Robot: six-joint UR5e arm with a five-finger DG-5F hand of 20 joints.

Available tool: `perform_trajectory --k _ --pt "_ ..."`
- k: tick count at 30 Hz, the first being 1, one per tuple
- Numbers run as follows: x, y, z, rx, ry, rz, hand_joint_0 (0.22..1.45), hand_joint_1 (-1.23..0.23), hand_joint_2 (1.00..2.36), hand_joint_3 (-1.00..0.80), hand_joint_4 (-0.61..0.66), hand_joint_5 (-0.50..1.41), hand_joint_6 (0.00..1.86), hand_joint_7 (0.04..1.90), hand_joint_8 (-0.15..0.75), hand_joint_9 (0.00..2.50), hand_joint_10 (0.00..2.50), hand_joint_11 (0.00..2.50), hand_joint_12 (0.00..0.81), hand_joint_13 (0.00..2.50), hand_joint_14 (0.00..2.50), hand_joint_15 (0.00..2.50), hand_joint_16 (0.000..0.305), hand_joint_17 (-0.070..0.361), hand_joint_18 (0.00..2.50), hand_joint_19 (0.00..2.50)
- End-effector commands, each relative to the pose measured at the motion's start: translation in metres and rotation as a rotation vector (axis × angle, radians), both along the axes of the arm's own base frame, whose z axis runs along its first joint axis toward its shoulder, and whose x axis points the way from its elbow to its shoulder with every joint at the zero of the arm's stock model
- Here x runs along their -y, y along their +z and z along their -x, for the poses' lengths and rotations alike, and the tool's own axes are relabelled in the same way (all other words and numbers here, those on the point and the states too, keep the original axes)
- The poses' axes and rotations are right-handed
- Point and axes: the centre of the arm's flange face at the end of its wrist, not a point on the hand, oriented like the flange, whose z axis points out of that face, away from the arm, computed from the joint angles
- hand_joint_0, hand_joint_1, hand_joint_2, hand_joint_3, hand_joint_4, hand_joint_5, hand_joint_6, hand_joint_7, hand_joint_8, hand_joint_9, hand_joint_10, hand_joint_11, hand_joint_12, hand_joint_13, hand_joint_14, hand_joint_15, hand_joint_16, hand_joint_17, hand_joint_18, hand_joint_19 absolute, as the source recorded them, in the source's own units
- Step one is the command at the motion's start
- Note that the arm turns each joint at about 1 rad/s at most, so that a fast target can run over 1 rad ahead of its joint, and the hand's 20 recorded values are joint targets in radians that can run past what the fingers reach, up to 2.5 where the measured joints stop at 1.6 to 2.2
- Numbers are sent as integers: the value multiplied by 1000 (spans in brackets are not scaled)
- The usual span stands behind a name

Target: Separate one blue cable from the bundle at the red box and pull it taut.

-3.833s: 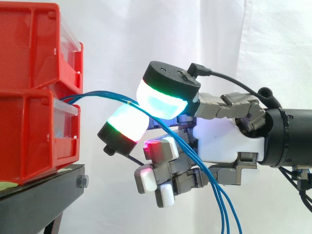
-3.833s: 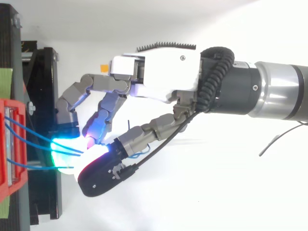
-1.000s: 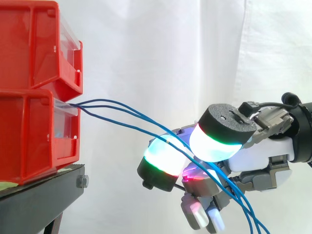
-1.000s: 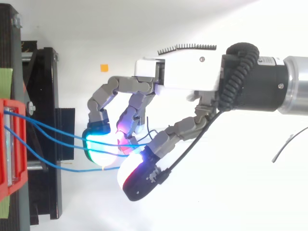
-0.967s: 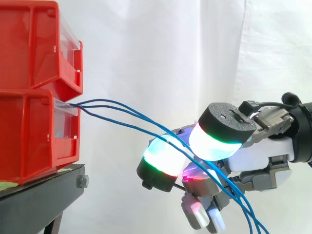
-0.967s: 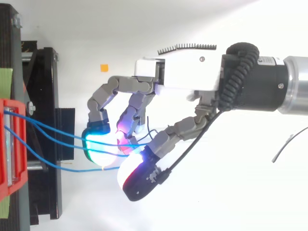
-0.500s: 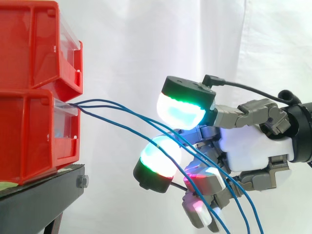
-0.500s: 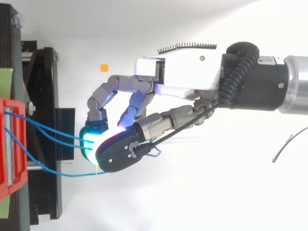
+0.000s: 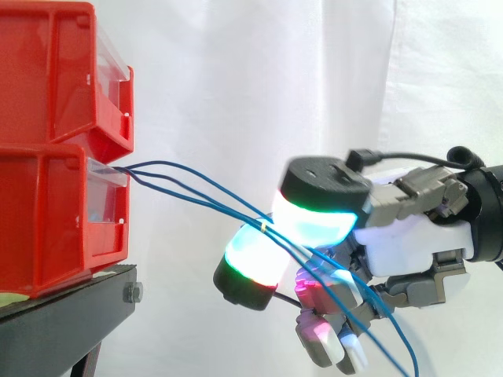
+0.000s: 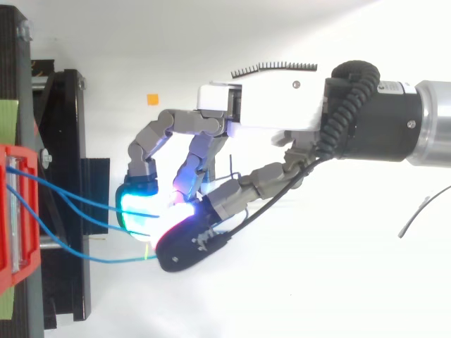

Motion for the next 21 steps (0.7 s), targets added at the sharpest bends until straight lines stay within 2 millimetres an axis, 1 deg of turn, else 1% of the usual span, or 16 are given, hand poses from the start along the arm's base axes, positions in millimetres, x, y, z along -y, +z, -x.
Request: perform_trajectory --k 1,4,8,10,12,14,16,18,19,20,21 --pt "0 0 0 0 -1 0 751 -908 1000 -500 -122 -160 928 919 208 1172 23 1106 279 984 29 760 42 96 822 879" --pt "-2 0 0 0 2 0 755 -948 1000 -500 -129 -152 944 915 206 1206 22 1154 282 1014 29 786 42 95 853 887" --pt "-3 0 0 0 7 -1 700 -990 1000 -500 -66 -137 939 945 207 1249 21 1183 278 1038 31 832 42 94 862 915" --pt "-3 1 0 1 7 -1 612 -996 1000 -500 -21 -128 933 946 213 1273 22 1172 279 1044 29 845 42 94 866 934" --pt "-2 5 0 6 7 -1 532 -958 1000 -500 -2 -123 932 927 216 1291 21 1178 296 1053 29 846 45 101 876 938" --pt "-2 8 1 11 4 2 470 -867 1000 -500 9 -108 916 908 226 1307 18 1163 315 1060 28 839 50 112 881 939" --pt "-2 12 1 17 4 3 460 -676 1000 -500 9 -103 906 891 230 1312 18 1156 320 1064 29 843 51 115 879 932" --pt "-3 14 2 15 4 3 499 -513 1000 -500 -6 -98 886 935 214 1305 21 1156 304 1050 29 847 48 108 844 963" --pt "-3 16 3 14 3 3 501 -506 1000 -500 -10 -97 885 936 216 1305 19 1146 304 1050 29 850 48 107 843 954" --pt "-4 16 3 11 4 4 558 -369 1000 -500 -18 -96 877 939 198 1299 23 1146 285 1037 30 862 43 98 809 988" --pt "-4 16 4 7 3 6 569 -360 1000 -500 -18 -96 874 947 197 1300 22 1131 282 1037 31 865 43 97 805 991"
